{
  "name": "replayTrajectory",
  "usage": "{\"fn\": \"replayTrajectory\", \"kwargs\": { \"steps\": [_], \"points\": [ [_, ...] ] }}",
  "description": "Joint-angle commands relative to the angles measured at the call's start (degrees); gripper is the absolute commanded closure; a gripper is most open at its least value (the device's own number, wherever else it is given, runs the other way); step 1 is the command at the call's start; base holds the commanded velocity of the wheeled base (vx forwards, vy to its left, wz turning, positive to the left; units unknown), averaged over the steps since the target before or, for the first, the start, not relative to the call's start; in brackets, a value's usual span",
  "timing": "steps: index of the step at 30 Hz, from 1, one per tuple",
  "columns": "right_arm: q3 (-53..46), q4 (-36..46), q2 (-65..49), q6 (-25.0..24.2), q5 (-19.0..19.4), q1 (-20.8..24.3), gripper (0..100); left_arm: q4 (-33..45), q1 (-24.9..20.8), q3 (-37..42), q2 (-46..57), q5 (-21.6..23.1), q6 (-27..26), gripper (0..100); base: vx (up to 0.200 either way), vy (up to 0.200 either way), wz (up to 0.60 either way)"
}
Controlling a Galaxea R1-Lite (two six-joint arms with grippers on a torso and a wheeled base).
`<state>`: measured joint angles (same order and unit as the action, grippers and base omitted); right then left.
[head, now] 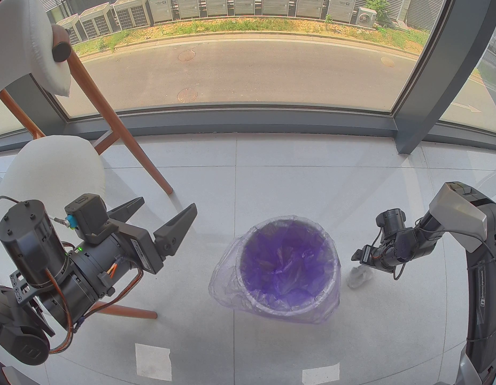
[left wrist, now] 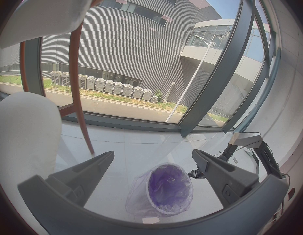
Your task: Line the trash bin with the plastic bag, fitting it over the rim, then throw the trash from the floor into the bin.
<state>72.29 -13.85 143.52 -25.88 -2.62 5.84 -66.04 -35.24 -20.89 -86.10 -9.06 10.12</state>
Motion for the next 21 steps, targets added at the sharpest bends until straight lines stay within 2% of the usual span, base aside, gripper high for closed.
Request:
{"fn": "replayTrajectory", "kwargs": {
  "steps": [1,7,14,20,21],
  "points": [
    [2.1,0.5,1.8,0.2,0.0,0.0,0,-0.1,1.0,-0.6,-0.6,-1.6,0.0,0,0.000,0.000,0.00],
    [9.4,6.8,3.8,-0.1,0.4,0.0,0,-0.3,2.4,-3.0,-0.4,-1.9,0.1,0,0.000,0.000,0.00],
    [16.1,9.3,6.1,-0.2,0.4,-0.3,0,-0.6,2.4,-2.7,-0.6,-1.9,0.0,0,0.000,0.000,0.00],
    [22.7,15.9,8.0,-2.9,0.4,-0.4,0,-0.6,2.4,-2.7,-0.6,-1.9,0.0,0,0.000,0.000,0.00],
    [25.1,19.1,8.7,-4.0,0.4,-0.4,0,-0.6,2.4,-2.6,-0.6,-2.0,0.0,0,0.000,0.000,0.00]
  ]
}}
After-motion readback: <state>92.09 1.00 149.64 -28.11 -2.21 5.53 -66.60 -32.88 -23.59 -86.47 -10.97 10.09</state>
